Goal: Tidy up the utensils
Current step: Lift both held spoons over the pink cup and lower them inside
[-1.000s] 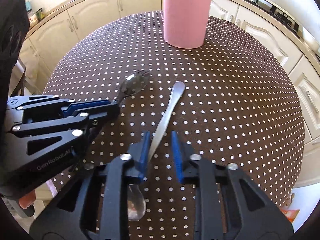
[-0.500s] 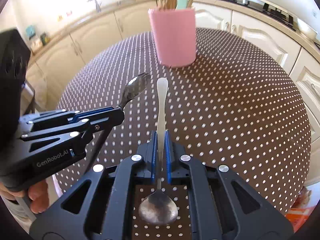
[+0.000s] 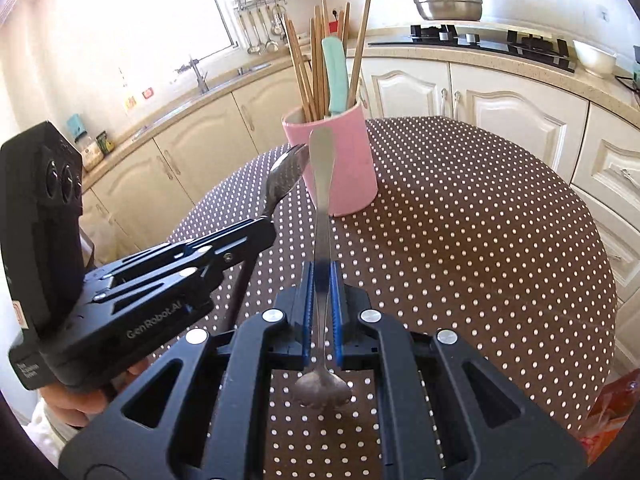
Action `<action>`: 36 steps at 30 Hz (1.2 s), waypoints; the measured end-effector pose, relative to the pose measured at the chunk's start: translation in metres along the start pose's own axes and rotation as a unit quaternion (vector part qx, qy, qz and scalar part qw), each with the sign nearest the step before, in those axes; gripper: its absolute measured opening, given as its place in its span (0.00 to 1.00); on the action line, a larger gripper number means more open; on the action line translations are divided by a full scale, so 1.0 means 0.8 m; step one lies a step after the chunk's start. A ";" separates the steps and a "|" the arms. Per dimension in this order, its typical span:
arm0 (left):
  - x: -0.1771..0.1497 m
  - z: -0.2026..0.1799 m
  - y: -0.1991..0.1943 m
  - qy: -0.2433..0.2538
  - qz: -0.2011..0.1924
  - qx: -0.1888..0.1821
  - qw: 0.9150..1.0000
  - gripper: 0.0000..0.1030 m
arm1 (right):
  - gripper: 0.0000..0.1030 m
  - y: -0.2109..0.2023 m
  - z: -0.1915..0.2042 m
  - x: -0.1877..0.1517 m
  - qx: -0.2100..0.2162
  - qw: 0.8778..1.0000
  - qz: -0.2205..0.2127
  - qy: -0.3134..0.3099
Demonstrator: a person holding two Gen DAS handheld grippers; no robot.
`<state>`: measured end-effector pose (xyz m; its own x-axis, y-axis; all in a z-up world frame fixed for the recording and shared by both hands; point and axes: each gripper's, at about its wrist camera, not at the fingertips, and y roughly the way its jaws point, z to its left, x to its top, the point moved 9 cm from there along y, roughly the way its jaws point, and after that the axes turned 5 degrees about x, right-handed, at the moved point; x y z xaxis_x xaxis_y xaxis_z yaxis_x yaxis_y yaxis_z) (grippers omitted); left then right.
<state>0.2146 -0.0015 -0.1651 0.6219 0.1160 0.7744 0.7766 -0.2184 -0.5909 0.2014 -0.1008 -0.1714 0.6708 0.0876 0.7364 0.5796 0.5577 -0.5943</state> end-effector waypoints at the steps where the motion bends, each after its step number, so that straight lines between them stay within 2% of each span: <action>1: 0.005 -0.004 0.001 0.003 -0.006 -0.003 1.000 0.11 | 0.08 -0.002 0.001 0.003 0.000 1.000 -0.002 0.000; 9: 0.043 -0.018 -0.004 0.022 -0.075 0.006 0.997 0.11 | 0.08 -0.010 -0.006 0.039 0.003 0.999 -0.039 0.003; 16: 0.087 -0.031 -0.005 0.031 -0.119 -0.005 0.992 0.11 | 0.08 -0.011 -0.009 0.082 0.009 0.997 -0.070 -0.004; 29: 0.187 -0.018 -0.006 0.004 -0.182 -0.028 0.983 0.11 | 0.08 -0.024 0.006 0.197 0.026 0.990 -0.134 -0.041; 36: 0.224 0.004 0.008 -0.020 -0.204 -0.040 0.978 0.11 | 0.08 -0.011 0.013 0.229 0.029 0.988 -0.141 -0.050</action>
<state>0.3310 0.0208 -0.0310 0.2662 0.2463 0.9319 0.9517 -0.2204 -0.2136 0.3144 -0.0813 -0.0279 0.4351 0.0019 0.9004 0.7070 0.6185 -0.3430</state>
